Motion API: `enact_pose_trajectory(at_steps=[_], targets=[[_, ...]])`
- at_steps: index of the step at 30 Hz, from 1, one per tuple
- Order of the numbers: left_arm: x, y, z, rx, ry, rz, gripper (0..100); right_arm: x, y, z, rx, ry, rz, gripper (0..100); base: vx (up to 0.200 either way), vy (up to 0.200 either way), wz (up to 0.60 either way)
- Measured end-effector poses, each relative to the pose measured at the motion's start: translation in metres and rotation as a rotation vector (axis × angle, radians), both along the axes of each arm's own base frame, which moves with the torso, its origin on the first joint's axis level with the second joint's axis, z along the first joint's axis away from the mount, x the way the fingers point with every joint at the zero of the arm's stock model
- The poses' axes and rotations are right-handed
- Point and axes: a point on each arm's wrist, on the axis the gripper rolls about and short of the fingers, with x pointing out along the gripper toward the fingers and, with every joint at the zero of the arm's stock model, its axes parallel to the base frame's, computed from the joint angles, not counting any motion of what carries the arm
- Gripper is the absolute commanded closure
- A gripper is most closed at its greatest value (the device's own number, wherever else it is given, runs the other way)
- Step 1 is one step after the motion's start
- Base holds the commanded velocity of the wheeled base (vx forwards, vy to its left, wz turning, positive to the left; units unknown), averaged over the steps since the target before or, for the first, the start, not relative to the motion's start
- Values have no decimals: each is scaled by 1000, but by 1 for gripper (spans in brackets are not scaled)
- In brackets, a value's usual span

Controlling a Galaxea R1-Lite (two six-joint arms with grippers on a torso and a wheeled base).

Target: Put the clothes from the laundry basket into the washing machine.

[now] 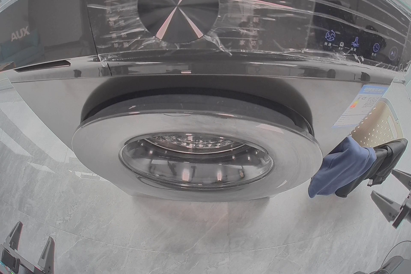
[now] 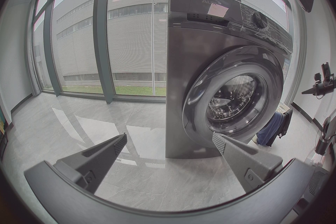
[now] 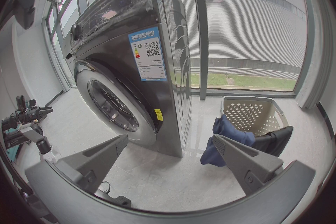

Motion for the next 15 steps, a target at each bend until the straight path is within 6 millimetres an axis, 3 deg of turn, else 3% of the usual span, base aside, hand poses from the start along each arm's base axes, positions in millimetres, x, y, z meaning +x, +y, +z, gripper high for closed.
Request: enact_pose_trajectory(at_steps=[6, 15], targets=[[0, 0, 0, 0, 0, 0, 0, 36, 17, 2, 43, 71, 61, 0, 0, 0, 0], [0, 0, 0, 0, 0, 0, 0, 70, 62, 3, 96, 164, 113, 0, 0, 0, 0]])
